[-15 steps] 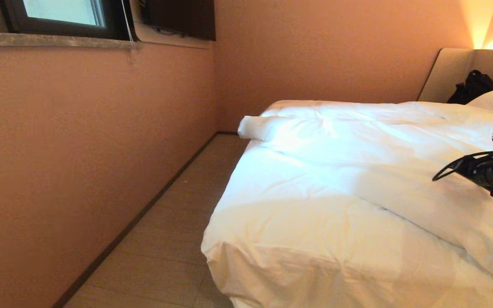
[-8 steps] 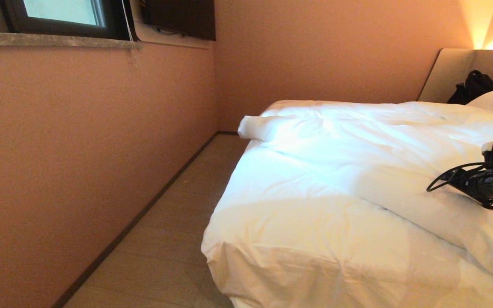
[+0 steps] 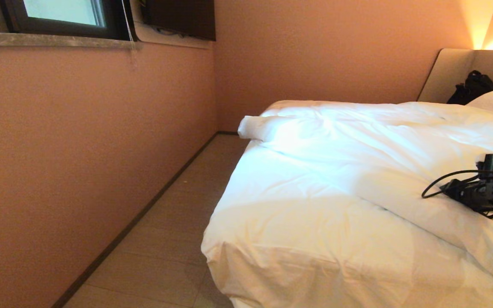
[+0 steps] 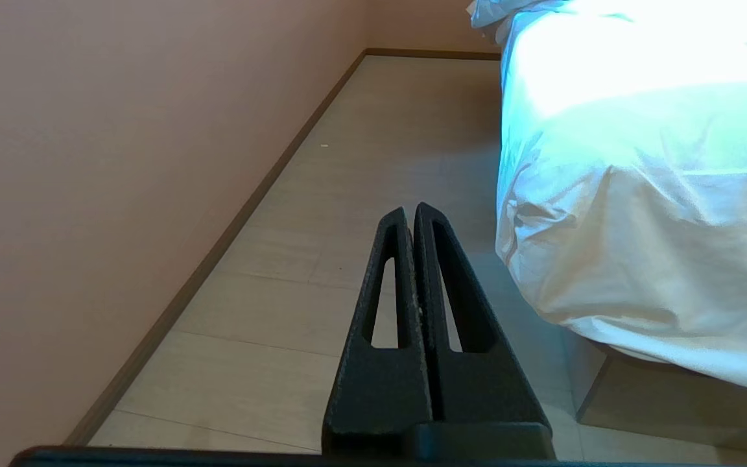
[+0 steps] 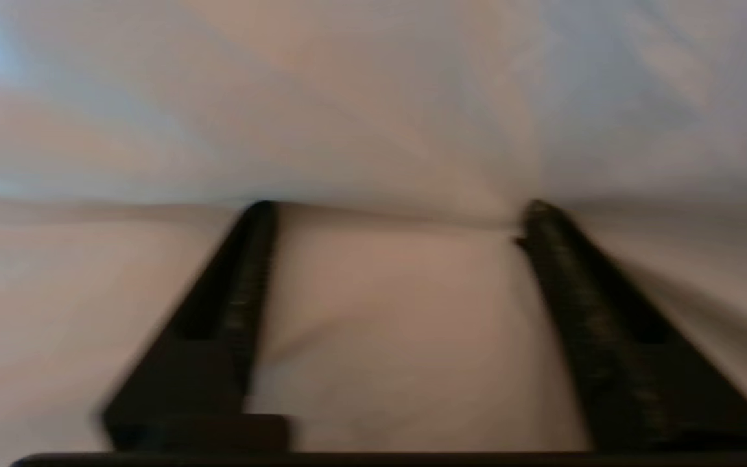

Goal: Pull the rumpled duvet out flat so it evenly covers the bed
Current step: Hold the folded corner of the quilt, then flatten the corners of the folded blanket

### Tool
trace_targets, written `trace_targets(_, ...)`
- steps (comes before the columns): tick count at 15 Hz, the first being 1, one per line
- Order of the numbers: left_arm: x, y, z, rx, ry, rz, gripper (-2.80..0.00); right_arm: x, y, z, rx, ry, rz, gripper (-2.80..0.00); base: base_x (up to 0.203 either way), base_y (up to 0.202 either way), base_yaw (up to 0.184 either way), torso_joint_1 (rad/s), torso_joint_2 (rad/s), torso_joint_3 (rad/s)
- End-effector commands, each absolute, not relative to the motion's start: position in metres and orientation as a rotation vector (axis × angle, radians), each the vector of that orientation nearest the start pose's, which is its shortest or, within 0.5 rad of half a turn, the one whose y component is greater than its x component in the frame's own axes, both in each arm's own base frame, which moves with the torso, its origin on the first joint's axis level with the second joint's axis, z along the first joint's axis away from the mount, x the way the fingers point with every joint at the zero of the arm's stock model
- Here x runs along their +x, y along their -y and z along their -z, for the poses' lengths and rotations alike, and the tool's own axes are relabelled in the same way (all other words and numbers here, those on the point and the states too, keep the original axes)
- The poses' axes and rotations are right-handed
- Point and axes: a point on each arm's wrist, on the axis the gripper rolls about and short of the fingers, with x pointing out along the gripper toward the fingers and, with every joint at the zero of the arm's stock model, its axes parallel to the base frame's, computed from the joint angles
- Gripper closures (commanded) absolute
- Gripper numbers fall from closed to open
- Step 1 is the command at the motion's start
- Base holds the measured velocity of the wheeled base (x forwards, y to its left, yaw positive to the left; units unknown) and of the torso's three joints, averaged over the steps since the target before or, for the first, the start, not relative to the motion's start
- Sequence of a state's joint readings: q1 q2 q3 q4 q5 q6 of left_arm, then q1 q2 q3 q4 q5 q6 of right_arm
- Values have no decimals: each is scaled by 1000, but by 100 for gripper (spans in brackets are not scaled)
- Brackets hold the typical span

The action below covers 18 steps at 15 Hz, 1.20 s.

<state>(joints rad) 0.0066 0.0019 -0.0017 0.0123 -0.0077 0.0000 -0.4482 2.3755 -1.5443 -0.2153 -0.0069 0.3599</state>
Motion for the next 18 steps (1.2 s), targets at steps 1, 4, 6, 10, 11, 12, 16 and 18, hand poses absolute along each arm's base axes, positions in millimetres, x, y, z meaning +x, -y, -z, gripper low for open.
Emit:
trace_targets(1,-23,0,-75,0,-12,2,0,426,207,-71,483,-519,545,0,0,0,0,0,0,0)
trace_targets(4,-23,0,-75,0,-12,2,0,425,206,-77,483,-508,542,0,0,0,0,0,0,0)
trace_targets(6,-23,0,-75,0,-12,2,0,424,205,-81,483,-501,542,0,0,0,0,0,0,0)
trace_targets(10,-23,0,-75,0,-12,2,0,420,206,-96,487,-469,530,0,0,0,0,0,0,0)
trace_targets(11,-23,0,-75,0,-12,1,0,417,204,-106,498,-454,518,0,0,0,0,0,0,0)
trace_targets(12,-23,0,-75,0,-12,1,0,413,202,-119,516,-438,502,0,0,0,0,0,0,0)
trace_targets(16,-23,0,-75,0,-12,2,0,383,183,-184,621,-407,349,0,0,0,0,0,0,0)
trace_targets(18,-23,0,-75,0,-12,0,0,368,174,-204,657,-448,302,0,0,0,0,0,0,0)
